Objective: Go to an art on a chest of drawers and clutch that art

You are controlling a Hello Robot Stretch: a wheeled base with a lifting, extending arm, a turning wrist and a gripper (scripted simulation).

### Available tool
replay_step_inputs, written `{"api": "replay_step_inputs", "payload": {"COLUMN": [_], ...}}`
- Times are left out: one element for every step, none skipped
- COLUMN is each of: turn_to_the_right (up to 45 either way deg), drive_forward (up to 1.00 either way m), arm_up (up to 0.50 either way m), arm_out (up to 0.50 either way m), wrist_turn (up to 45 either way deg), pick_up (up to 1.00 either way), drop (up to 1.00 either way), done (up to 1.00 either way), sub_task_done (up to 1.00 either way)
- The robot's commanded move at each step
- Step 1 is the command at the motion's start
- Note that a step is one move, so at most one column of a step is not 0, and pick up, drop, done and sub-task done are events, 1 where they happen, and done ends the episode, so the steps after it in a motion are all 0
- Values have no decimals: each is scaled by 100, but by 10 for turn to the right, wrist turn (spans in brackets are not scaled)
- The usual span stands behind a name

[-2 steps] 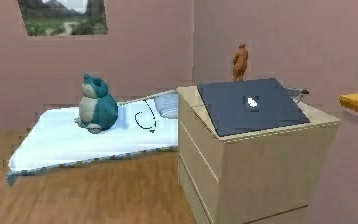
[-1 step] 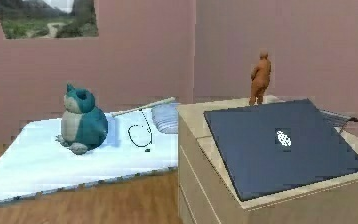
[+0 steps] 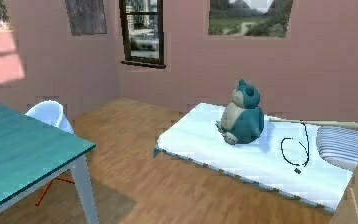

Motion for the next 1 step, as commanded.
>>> {"api": "replay_step_inputs", "payload": {"turn_to_the_right": [-210], "drive_forward": [0], "arm_up": [0], "arm_out": [0], "wrist_turn": [0], "pick_up": [0], "drop": [0], "done": [0], "sub_task_done": [0]}}
